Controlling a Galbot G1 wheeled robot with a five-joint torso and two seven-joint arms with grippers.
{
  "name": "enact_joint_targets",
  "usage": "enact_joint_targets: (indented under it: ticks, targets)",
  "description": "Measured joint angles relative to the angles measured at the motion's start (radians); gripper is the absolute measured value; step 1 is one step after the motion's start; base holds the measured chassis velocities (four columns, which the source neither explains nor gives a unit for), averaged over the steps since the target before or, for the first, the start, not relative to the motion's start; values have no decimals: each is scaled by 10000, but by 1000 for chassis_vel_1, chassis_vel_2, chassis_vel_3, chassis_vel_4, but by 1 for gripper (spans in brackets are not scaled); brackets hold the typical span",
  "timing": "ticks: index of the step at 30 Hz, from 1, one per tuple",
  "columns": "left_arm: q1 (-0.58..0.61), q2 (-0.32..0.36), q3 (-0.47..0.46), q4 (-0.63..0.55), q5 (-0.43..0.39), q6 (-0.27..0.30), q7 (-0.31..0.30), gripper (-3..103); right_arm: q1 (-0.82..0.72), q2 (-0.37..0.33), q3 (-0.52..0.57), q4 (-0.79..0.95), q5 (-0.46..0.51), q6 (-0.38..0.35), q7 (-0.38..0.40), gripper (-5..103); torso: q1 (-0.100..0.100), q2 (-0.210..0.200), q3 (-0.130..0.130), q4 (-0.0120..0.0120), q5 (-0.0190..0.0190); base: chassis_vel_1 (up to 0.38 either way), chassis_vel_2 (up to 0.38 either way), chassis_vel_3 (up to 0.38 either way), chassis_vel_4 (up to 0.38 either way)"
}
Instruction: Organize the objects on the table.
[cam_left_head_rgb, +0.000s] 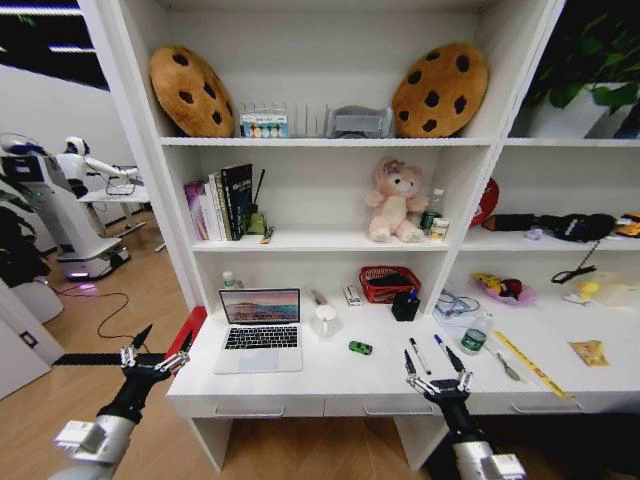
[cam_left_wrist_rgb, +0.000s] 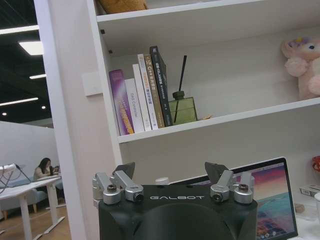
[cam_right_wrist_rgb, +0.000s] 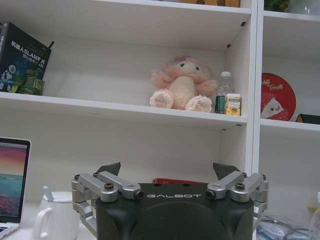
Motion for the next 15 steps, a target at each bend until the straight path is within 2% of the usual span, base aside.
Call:
enact_joint_targets:
  ticks: [1,3,5,7,8,10,11,13,14,15]
  targets:
    - [46,11,5,3,-49,-2,157,72,4,25,15,-44,0,1,13,100,0,-1,0,0,1,0,0,0,0]
    - [117,-2,22,-48,-75,-2,293,61,21,42,27,-64,-1,-6,88,100,0,0,-1,0,0,0,0,0,0]
    - [133,-12,23,-71,-87,-2,307,61,24,43,29,-64,-2,-13,112,100,-2,0,0,0,0,0,0,0,0]
    - [160,-63,24,-123,-143,22,325,51,30,45,30,-56,-7,-52,174,100,-3,0,-1,1,1,0,0,0,0]
    - [160,-63,24,-123,-143,22,325,51,30,45,30,-56,-7,-52,174,100,-3,0,-1,1,1,0,0,0,0]
    - [155,-120,20,-124,-189,56,319,40,31,41,30,-43,-13,-91,218,100,-3,0,-1,1,0,0,0,0,0]
    - [155,-120,20,-124,-189,56,319,40,31,41,30,-43,-13,-91,218,100,-3,0,-1,1,0,0,0,0,0]
    - [147,-155,-13,-112,-227,70,279,29,26,29,34,-43,-18,-106,273,100,-3,0,-1,1,1,0,0,0,0]
    - [147,-155,-13,-112,-227,70,279,29,26,29,34,-43,-18,-106,273,100,-3,0,-1,1,1,0,0,0,0]
    - [149,-157,-24,-122,-255,79,271,24,22,24,39,-43,-18,-107,287,100,-3,0,-1,1,1,0,0,0,0]
